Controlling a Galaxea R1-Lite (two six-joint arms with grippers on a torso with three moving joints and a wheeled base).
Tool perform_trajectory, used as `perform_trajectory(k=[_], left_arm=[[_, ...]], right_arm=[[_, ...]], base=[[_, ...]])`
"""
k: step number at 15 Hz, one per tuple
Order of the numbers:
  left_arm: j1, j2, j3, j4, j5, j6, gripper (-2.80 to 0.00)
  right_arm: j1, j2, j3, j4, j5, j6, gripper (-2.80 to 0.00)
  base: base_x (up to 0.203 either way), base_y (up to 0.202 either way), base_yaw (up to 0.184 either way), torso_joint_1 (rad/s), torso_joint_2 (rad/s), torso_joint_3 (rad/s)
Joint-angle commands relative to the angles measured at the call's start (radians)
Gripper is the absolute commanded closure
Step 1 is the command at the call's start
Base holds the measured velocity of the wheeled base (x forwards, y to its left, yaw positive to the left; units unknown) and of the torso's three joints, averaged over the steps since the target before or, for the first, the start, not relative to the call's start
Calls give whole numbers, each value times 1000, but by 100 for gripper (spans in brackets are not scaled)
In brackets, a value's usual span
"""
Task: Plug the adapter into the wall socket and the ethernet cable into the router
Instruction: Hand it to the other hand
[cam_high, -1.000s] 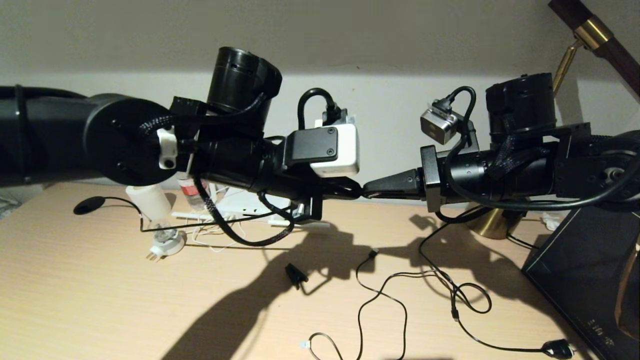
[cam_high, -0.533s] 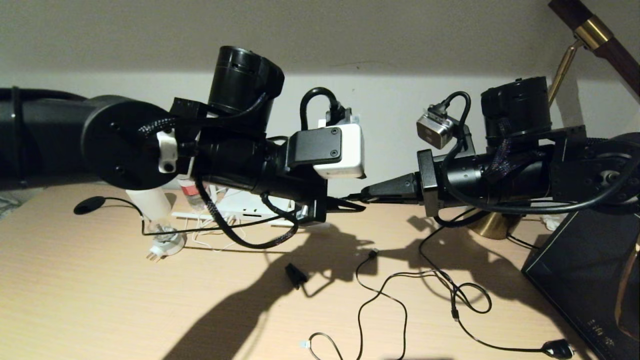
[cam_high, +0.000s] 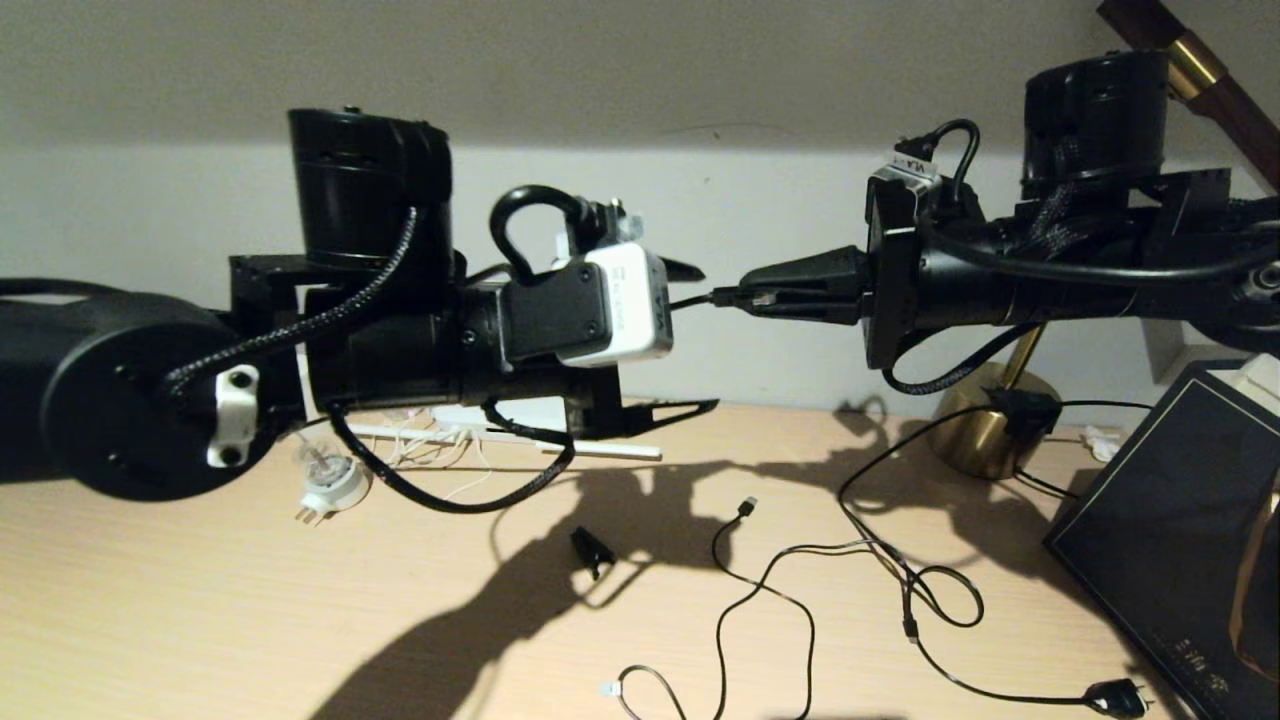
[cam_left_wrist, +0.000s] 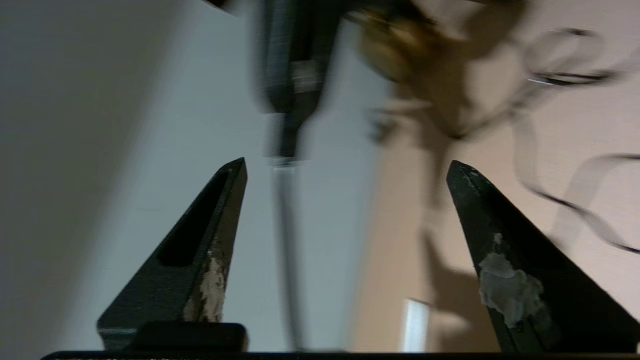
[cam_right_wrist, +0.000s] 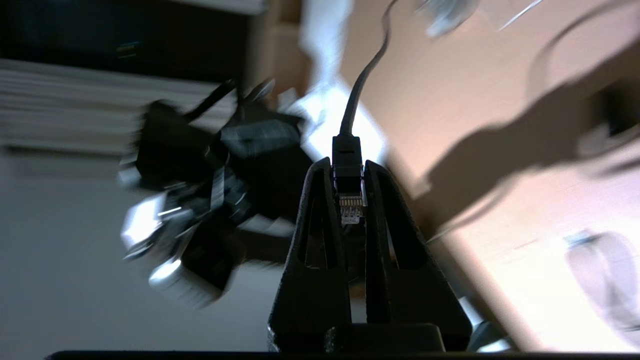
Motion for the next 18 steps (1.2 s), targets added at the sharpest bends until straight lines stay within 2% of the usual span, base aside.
perform_trajectory(k=[1,2,3,6,7,9,11,13,18], left_arm=[[8,-27,51,-248,-26,23,-280],[10,-19,65,-324,-90,27,-280],[13,-6,66,-368,-126,28,-280],[12,33,62,-465,-144,29,-280],[13,44,73,-493,-176,30,-280],[13,60,116,-543,-217,31,-280],[13,69,158,-588,-222,33,-280],[19,80,165,-612,-220,61,-280],[21,114,122,-649,-204,69,-280]], right_arm=[[-21,7,-43,1,132,175,0],[-24,14,-45,1,152,208,0],[-25,14,-44,2,153,225,0],[-52,13,-69,0,213,331,0],[-53,13,-74,-1,220,358,0],[-53,16,-81,-1,222,368,0],[-53,16,-83,0,229,372,0],[-53,16,-84,0,239,398,0],[-52,16,-80,0,259,427,0]], base=[[0,0,0,0,0,0],[0,0,0,0,0,0],[0,0,0,0,0,0],[0,0,0,0,0,0],[0,0,0,0,0,0],[0,0,0,0,0,0],[0,0,0,0,0,0],[0,0,0,0,0,0],[0,0,0,0,0,0]])
